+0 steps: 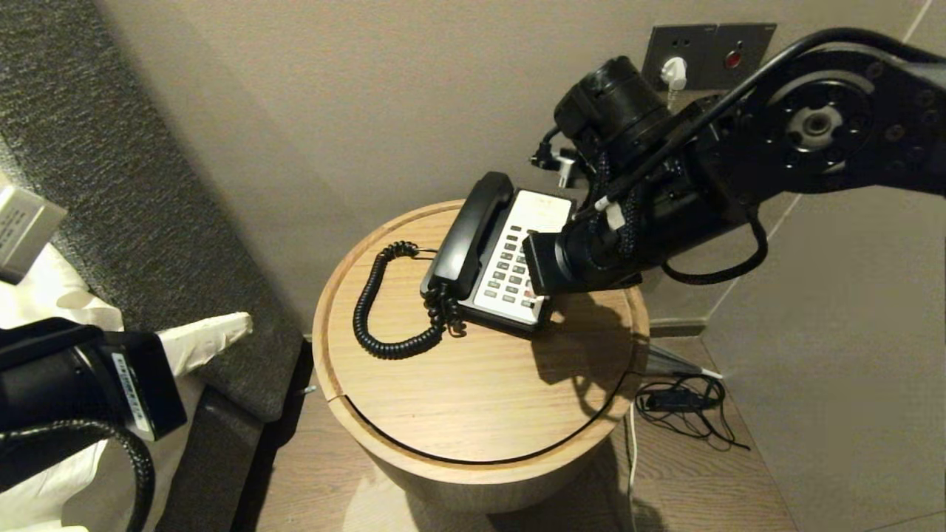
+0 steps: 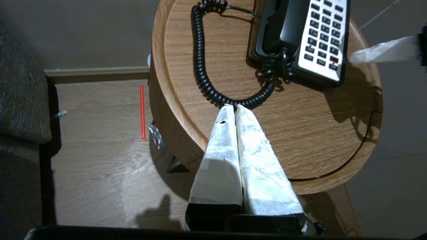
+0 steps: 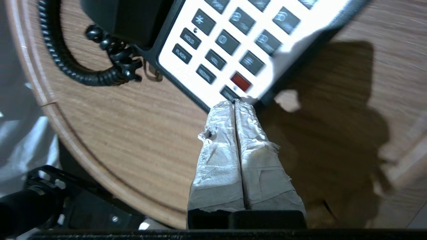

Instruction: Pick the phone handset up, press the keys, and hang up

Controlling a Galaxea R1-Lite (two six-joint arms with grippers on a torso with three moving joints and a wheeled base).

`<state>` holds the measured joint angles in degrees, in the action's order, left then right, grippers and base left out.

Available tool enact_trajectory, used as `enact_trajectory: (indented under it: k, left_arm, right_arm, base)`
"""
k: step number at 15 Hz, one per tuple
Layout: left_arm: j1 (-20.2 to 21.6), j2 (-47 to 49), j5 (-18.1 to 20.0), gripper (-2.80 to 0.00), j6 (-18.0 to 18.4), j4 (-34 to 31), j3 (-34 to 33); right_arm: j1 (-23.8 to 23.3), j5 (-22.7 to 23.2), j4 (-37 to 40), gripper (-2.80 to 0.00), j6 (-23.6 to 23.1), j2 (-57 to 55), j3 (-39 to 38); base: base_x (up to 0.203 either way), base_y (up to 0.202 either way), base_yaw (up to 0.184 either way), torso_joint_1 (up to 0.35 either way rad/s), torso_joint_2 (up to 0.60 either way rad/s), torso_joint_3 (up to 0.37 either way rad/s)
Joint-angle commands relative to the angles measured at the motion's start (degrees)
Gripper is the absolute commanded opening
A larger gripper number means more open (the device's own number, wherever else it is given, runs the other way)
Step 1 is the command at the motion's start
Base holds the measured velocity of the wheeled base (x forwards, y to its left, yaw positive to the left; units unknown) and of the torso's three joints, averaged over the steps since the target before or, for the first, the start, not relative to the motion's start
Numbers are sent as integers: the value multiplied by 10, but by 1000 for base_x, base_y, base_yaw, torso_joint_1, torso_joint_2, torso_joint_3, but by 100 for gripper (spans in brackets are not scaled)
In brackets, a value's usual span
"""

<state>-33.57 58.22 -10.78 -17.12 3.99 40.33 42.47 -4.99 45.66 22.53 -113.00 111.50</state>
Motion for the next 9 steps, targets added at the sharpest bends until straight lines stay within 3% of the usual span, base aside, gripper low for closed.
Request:
enact_trajectory:
  k: [1, 3, 6, 9]
  left_arm:
    - [0, -2, -2, -280, 0, 1, -1]
    - [5, -7, -10, -280, 1, 1, 0]
    - [71, -25, -31, -280, 5, 0, -16]
    - [142, -88, -40, -280, 19, -2, -45]
  right_arm:
    - [-1, -5, 13, -280, 11, 45, -1]
    - [-2, -41, 35, -280, 20, 87, -1]
    - [-15, -59, 71, -280, 46, 174, -8]
    - [-75, -56, 90, -280, 75, 292, -60]
  base:
    - [0, 0, 0, 0, 0, 0]
    - [0, 0, 0, 0, 0, 0]
    - [0, 0, 0, 0, 0, 0]
    - [0, 0, 0, 0, 0, 0]
